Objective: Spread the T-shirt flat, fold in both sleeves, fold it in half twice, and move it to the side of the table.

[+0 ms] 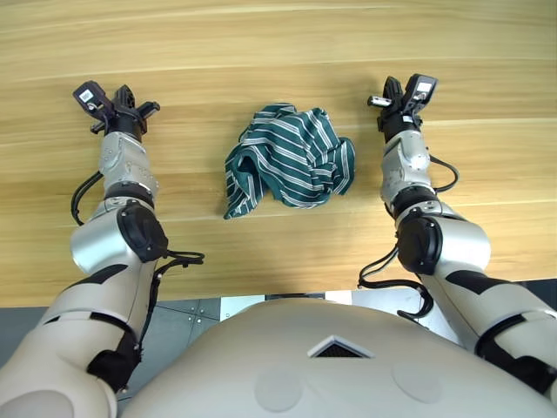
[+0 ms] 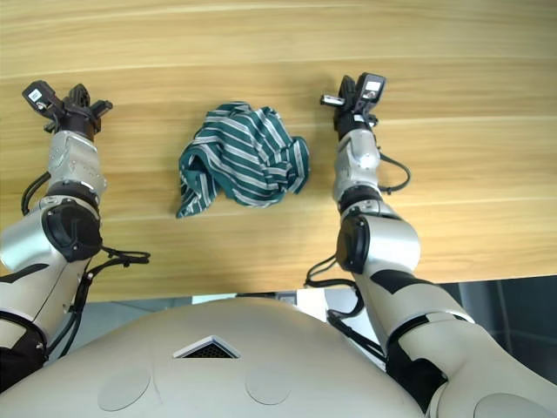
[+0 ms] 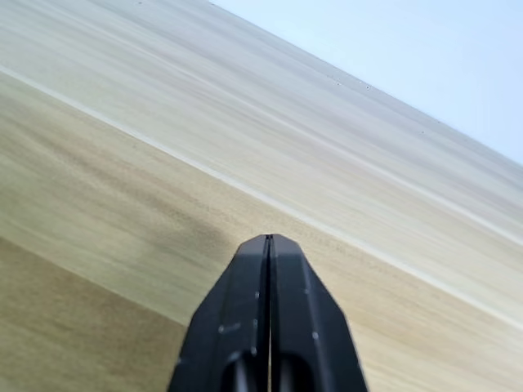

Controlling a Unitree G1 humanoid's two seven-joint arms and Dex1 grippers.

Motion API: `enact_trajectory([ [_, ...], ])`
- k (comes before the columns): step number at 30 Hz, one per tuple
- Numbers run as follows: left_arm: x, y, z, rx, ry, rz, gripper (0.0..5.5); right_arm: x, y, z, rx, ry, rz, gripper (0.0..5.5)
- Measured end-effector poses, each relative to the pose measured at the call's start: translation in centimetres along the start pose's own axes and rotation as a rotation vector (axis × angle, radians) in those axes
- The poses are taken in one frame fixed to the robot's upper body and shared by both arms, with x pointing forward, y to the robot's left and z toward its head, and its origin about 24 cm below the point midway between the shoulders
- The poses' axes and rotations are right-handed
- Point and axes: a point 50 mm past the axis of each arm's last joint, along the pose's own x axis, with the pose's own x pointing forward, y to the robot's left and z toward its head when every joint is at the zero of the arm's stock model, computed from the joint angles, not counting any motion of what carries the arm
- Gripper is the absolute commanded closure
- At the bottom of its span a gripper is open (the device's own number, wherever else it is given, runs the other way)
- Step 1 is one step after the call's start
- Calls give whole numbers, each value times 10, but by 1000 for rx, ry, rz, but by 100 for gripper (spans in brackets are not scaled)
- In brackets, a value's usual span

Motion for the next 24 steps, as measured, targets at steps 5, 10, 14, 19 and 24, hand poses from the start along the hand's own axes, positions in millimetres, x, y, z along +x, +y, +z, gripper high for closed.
enact_trajectory([
  [5, 0, -2, -1, -1, 1, -27, 550, 0, 0, 0, -1, 0, -1, 547],
  [10, 0, -4, -1, 0, 4, -42, 550, 0, 0, 0, -2, 0, -2, 547],
  [14, 0, -5, -2, 2, 3, -61, 550, 1, 0, 1, 7, 11, -4, 547],
  [19, 0, -6, -1, 31, -7, -62, 550, 2, 1, 1, 9, 17, -9, 547],
  [24, 0, -8, 0, 26, -27, -85, 550, 2, 1, 1, 17, 17, -1, 547],
])
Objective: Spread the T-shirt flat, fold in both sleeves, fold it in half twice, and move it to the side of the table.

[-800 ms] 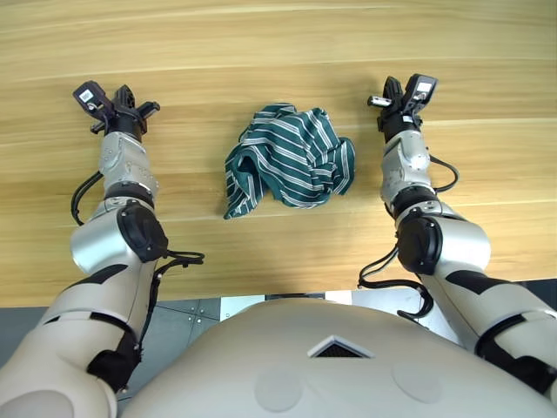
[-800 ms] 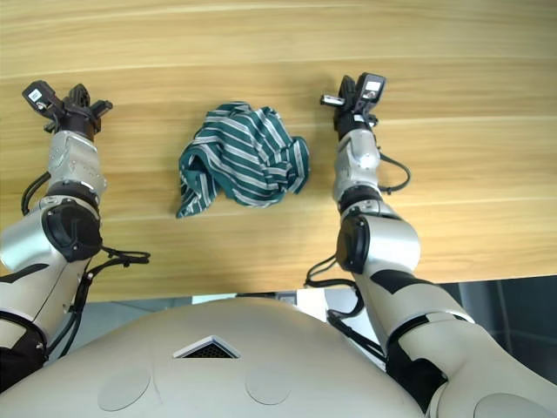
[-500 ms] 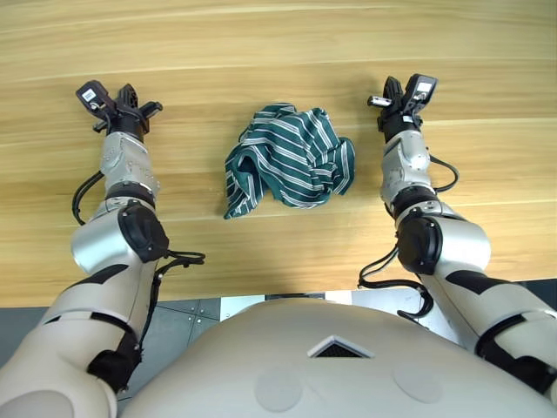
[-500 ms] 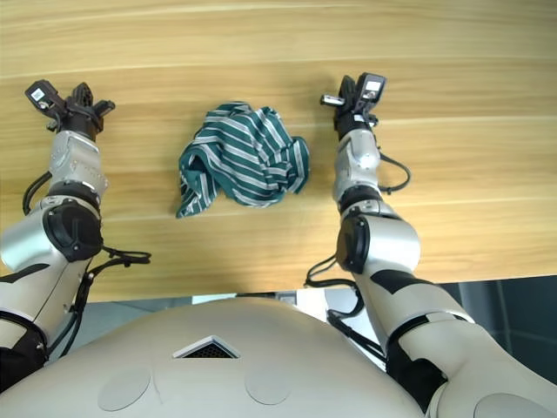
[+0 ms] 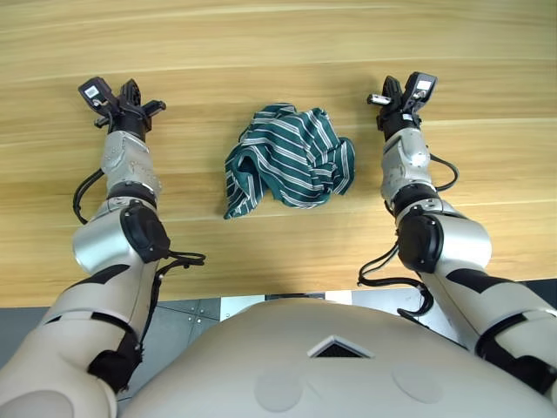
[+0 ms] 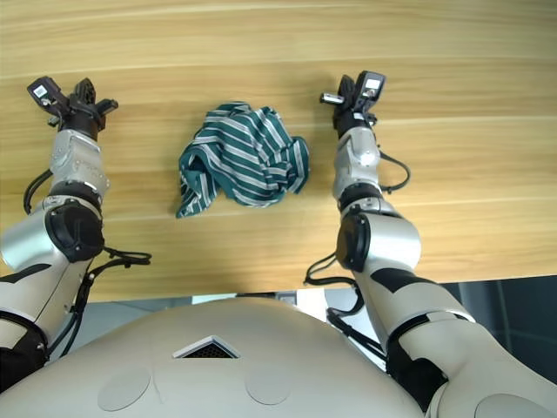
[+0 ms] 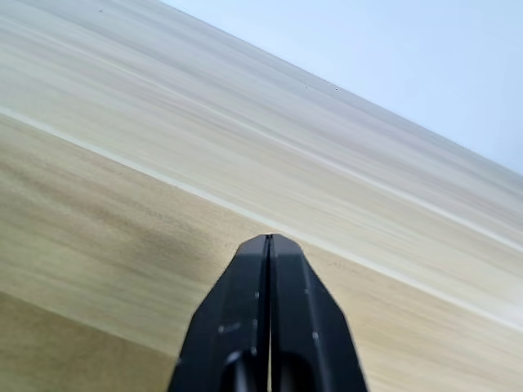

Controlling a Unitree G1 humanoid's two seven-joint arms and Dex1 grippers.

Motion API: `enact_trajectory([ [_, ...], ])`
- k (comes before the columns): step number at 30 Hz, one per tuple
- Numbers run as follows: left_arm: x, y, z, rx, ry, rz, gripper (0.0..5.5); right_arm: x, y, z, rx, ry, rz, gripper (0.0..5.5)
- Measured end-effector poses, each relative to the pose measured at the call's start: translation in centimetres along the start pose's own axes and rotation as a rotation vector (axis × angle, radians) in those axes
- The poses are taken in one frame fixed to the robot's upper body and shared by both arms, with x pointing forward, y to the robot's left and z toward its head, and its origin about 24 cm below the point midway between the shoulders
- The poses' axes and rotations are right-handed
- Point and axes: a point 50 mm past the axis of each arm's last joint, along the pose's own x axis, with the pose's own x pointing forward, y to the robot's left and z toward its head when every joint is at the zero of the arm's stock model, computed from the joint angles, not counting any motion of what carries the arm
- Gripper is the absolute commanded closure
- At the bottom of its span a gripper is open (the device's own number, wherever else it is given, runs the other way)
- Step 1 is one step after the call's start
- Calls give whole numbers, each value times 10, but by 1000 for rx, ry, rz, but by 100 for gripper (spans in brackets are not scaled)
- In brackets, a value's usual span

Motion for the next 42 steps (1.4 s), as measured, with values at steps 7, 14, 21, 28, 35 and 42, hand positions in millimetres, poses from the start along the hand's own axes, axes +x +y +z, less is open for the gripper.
enact_trajectory([
  [7, -2, 8, 22, -107, -192, -53, 550, 1, 1, 4, -22, -25, 11, 547],
  [14, -11, -18, 95, 37, -643, -552, 550, 4, 6, 77, -333, -410, 183, 547],
  [21, -59, -53, 91, 522, -800, -955, 550, -40, 22, 108, -693, -647, 614, 547],
  [28, -79, -67, 78, 437, -806, -1098, 550, -62, 21, 110, -650, -686, 700, 547],
  [35, -96, -53, 30, 839, -384, -1374, 550, -102, 14, 38, -1070, -306, 1116, 547],
  [42, -94, -36, 17, 1143, -185, -1392, 550, -117, 5, 20, -1302, -160, 1263, 547],
])
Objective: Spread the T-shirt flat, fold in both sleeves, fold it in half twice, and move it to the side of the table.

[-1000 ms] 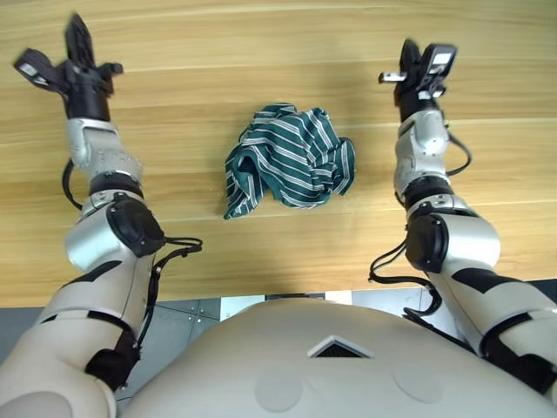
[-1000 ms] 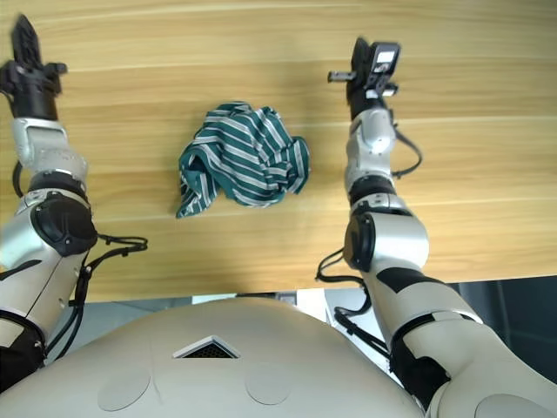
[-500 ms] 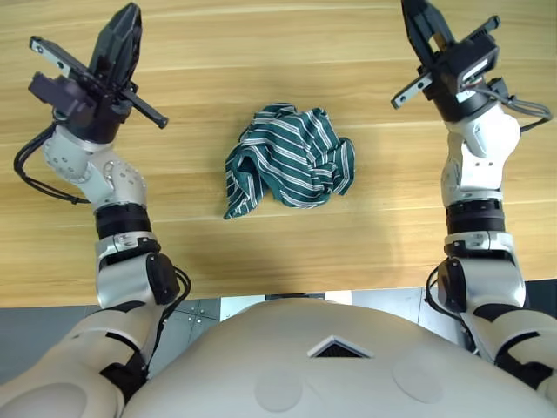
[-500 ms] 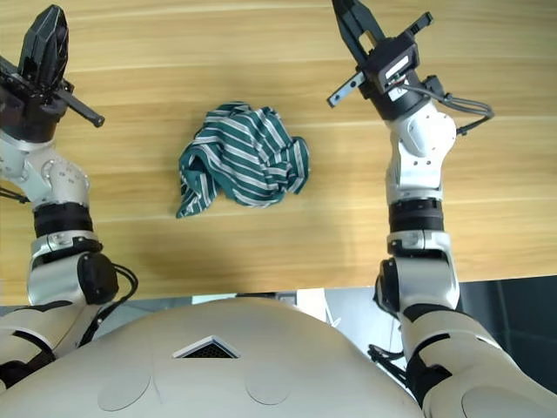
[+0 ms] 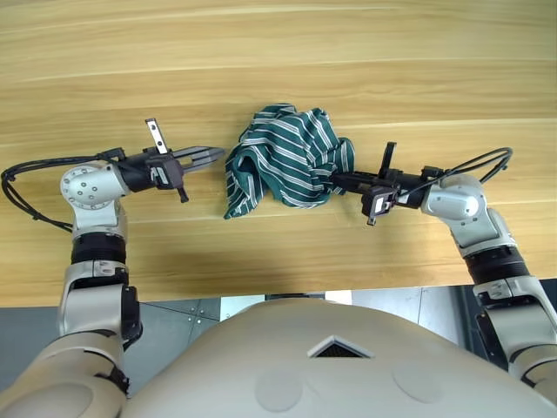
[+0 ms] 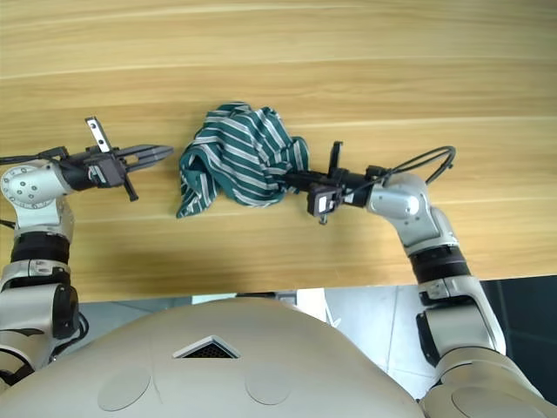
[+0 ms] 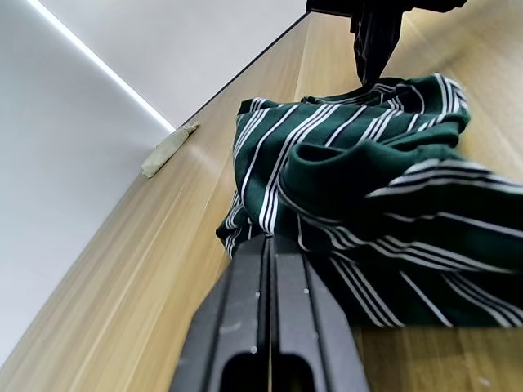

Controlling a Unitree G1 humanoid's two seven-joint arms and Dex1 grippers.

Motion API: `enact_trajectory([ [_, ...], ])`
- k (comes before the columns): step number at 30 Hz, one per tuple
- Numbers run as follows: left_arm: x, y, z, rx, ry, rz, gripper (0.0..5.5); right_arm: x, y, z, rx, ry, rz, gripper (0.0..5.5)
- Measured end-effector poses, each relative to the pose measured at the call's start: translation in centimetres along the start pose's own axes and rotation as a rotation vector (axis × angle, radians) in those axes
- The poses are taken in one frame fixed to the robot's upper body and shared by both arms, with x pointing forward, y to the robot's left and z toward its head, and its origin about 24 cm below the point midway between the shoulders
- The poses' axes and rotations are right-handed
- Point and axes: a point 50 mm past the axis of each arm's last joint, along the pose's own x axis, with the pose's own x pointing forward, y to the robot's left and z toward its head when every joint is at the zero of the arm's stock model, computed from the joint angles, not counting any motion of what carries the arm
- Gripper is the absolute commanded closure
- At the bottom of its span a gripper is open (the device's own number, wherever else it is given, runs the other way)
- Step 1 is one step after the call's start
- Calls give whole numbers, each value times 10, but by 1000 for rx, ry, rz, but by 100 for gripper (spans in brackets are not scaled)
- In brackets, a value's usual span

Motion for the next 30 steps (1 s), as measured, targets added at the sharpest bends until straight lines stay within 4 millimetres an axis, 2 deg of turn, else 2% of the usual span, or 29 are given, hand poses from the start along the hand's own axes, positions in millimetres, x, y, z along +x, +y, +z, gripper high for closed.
enact_trajectory([
  [4, 3, 2, -3, 40, 48, -17, 550, 3, 3, -5, -18, 57, 8, 547],
  [8, 12, 6, -11, 78, 120, -33, 550, 8, -16, -8, -31, 83, -119, 547],
  [10, 15, 0, -15, 80, 152, -88, 550, 11, -22, -8, -47, 89, -146, 547],
  [12, 20, -9, -16, 79, 155, -158, 550, 13, -21, -8, -46, 91, -138, 547],
  [22, 31, -24, -1, 159, 91, -371, 550, 20, -18, -13, -53, 126, -104, 547],
  [25, 32, -25, 1, 173, 100, -411, 550, 22, -11, -19, -56, 165, -69, 547],
  [30, 31, -23, 3, 228, 131, -463, 550, 17, -16, -28, -97, 231, -35, 547],
])
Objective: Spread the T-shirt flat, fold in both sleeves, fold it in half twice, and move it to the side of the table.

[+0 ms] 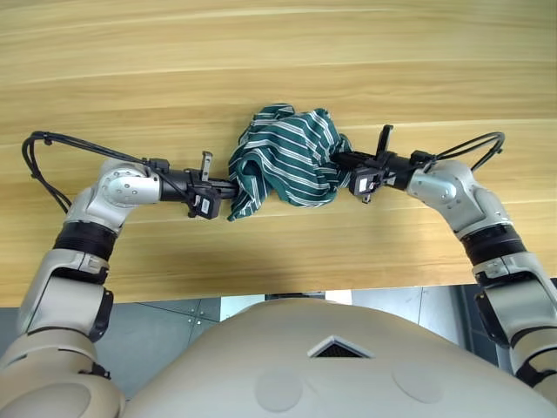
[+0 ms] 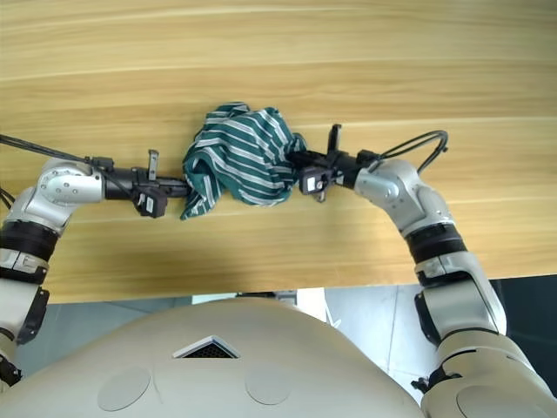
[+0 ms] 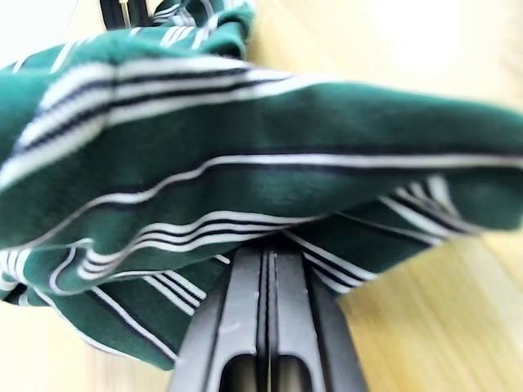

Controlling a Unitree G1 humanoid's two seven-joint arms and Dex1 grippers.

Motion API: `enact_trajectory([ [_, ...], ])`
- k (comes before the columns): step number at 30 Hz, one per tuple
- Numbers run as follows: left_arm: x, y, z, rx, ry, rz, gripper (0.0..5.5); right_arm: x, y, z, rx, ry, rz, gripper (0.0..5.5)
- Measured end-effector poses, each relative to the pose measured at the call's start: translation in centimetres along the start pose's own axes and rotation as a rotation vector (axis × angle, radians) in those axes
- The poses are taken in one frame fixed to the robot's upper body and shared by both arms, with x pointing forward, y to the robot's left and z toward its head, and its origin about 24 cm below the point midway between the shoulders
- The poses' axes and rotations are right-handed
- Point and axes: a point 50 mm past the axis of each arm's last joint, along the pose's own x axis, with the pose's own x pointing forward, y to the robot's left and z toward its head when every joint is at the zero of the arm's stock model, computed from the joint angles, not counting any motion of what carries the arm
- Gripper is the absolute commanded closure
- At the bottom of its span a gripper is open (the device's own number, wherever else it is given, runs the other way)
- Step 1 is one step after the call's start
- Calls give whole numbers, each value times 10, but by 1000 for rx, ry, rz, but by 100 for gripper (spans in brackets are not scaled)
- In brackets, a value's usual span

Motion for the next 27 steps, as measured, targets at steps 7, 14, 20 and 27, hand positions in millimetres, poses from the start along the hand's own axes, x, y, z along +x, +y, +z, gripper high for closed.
enact_trajectory([
  [7, -6, 11, -4, 119, 96, -102, 550, -6, 0, -8, -40, 57, 29, 547],
  [14, -46, 26, -37, 153, 394, -128, 550, -38, -1, -32, -67, 202, 39, 547],
  [20, -72, 33, -46, 110, 483, -48, 550, -65, -5, -48, -50, 328, 28, 547],
  [27, -39, 39, 14, 39, -10, 173, 550, -52, -7, -32, -59, 240, 30, 547],
])
